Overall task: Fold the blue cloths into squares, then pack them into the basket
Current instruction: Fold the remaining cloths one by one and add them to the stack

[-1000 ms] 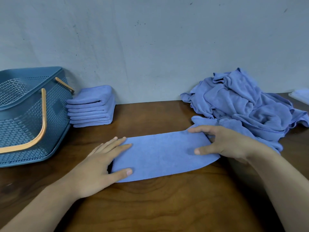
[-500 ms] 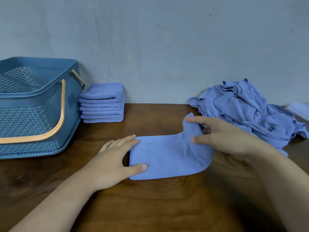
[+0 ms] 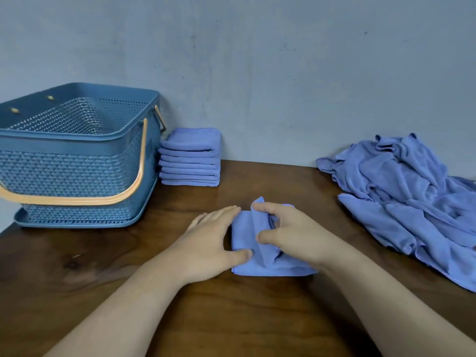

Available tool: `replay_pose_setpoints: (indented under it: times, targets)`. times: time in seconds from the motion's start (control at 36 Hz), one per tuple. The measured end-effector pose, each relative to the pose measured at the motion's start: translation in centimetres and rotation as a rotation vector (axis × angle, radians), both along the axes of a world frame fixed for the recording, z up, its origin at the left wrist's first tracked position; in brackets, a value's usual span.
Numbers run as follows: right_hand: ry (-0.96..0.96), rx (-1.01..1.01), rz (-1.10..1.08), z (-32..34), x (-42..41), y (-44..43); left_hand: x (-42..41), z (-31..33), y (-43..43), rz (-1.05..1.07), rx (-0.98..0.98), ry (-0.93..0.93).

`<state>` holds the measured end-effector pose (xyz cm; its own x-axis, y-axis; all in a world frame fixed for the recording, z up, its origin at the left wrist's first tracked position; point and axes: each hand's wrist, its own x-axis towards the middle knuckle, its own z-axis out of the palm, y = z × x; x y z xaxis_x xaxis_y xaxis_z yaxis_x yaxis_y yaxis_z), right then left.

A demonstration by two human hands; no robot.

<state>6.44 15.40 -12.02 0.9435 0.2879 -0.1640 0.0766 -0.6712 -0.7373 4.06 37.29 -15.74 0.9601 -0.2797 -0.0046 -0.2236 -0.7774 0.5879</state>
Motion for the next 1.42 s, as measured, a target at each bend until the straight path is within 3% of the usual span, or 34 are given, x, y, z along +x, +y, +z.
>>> replay_pose_setpoints:
  times: [0.39,0.44,0.53,0.58,0.64,0.69,0.83,1.11,1.22,1.33,1.42]
  targets:
    - [-0.01,0.093,0.014,-0.3,0.2,-0.1,0.9,-0.9,0.7,0.058,-0.095,0.057]
    - [0.042,0.217,0.043,0.0,-0.4,0.3,0.8,-0.8,0.7,0.063,-0.103,0.061]
    - [0.138,0.557,0.018,0.8,-0.8,-0.3,0.8,-0.9,0.6,0.087,-0.12,0.054]
    - [0.02,0.665,-0.065,1.4,-0.6,-1.6,0.7,-0.9,0.5,0.089,-0.124,0.053]
    - [-0.227,0.562,-0.178,1.1,0.1,-3.5,0.6,-0.7,0.5,0.084,-0.123,0.054]
    - [-0.427,0.316,-0.21,-0.1,0.7,-4.9,0.7,-0.7,0.7,0.081,-0.126,0.051]
    - [-0.551,-0.054,0.014,-4.1,1.3,-6.5,0.9,-0.9,0.8,0.073,-0.122,0.041]
    - [-0.394,-0.293,0.186,-4.0,0.4,-5.8,0.7,-0.6,0.8,0.093,-0.171,0.029]
    - [-0.331,-0.358,0.263,-3.4,0.1,-5.7,0.4,-0.3,0.0,0.125,-0.264,-0.145]
    - [-0.3,-0.45,0.309,-3.1,-0.1,-5.3,-0.7,-0.1,-1.6,-0.148,-0.083,-0.332]
    - [-0.27,-0.483,0.322,-2.9,-0.3,-5.1,-1.0,-0.1,-2.5,-0.197,0.078,-0.234]
